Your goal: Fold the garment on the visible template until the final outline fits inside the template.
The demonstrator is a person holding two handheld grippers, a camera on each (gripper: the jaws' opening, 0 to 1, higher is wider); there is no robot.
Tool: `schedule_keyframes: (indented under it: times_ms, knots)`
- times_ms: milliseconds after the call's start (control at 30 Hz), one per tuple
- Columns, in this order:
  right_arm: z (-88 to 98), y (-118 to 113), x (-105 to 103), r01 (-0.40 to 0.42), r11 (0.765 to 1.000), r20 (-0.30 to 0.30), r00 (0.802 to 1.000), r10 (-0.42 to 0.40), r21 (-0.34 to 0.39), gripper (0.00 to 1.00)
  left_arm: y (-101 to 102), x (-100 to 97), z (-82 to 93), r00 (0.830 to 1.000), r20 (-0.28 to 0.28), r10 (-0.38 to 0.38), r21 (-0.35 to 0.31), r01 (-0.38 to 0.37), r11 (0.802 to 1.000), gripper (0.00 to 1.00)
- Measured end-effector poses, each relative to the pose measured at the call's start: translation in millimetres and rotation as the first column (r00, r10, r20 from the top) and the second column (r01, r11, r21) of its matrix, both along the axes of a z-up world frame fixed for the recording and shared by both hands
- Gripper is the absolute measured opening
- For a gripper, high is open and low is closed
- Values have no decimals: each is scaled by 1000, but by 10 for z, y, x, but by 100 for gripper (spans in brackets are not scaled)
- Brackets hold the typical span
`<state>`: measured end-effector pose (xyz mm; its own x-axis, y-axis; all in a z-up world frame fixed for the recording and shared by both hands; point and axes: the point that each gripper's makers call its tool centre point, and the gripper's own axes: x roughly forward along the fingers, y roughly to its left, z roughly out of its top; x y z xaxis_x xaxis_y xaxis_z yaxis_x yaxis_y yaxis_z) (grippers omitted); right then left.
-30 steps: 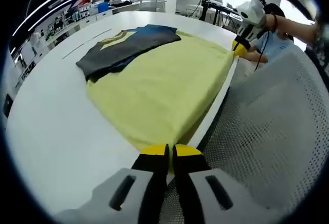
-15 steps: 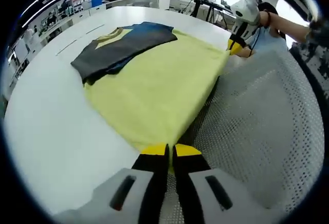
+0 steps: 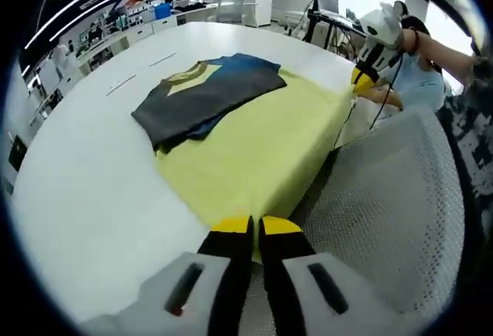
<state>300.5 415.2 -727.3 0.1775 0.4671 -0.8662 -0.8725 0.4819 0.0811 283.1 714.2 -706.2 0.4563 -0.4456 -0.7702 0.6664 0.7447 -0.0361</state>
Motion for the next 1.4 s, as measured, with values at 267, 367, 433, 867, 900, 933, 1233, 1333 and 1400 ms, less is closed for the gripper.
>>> schedule_keyframes:
  times_ms: [267,367,433,867,900,933,1233,1333,1400]
  knots:
    - [194,34,238,11,1000,87,996,-12,7,0,21,187,152,997,78,-11,57,6,998,0]
    - [238,41,325,15,1000,113,994,-16,10,0,32,281,173,996,87,3,55,-8,998,0]
    - [255,45,383,20,1000,125,992,-21,10,0,44,342,188,996,88,30,40,-34,999,0]
    - [397,56,774,109,993,197,973,-116,47,0,42,740,369,980,195,36,99,-56,994,0]
    - [413,59,820,122,991,204,970,-131,54,0,44,765,372,979,199,36,101,-58,993,0]
    - [426,64,855,133,989,206,968,-143,61,0,52,808,382,978,206,44,103,-66,993,0]
    - [575,87,1231,195,976,256,943,-213,95,0,88,1124,554,957,275,95,83,-122,989,0]
    - [613,91,1322,198,976,276,936,-217,94,0,88,1222,613,950,296,98,80,-127,989,0]
    - [651,98,1406,210,972,285,930,-232,108,0,100,1293,629,946,309,102,88,-135,987,0]
